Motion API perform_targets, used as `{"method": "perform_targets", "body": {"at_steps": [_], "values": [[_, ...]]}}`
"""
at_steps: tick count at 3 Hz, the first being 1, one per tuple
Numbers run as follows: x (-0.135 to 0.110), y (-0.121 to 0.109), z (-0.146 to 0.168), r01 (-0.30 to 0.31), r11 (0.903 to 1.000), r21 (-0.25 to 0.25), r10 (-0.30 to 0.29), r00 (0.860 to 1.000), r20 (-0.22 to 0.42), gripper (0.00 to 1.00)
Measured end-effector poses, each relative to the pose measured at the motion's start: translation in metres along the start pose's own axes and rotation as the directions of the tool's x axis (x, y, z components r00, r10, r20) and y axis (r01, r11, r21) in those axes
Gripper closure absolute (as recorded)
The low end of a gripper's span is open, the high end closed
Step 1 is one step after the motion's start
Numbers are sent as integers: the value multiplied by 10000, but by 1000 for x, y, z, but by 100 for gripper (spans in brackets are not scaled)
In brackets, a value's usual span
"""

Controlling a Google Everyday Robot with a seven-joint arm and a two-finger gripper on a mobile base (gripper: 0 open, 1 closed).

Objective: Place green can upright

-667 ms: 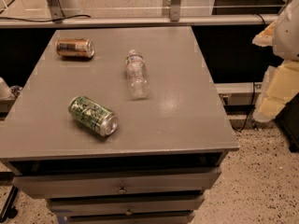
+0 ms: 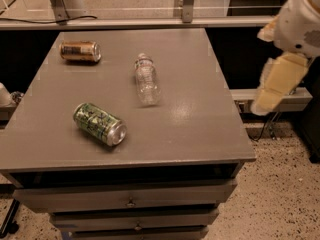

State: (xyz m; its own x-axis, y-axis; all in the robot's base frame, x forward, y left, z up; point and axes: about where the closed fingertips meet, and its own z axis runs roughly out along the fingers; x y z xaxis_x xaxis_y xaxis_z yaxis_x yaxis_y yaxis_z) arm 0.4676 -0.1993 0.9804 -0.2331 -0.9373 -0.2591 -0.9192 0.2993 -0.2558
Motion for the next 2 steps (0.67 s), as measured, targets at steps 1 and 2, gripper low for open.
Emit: {"method": "perform_targets", "body": {"at_steps": [1, 2], "values": [[-58, -24, 13, 95, 9999, -46, -90, 9958, 913, 0], [-106, -34, 20, -107, 9988, -481, 184, 9868, 1609, 0]]}}
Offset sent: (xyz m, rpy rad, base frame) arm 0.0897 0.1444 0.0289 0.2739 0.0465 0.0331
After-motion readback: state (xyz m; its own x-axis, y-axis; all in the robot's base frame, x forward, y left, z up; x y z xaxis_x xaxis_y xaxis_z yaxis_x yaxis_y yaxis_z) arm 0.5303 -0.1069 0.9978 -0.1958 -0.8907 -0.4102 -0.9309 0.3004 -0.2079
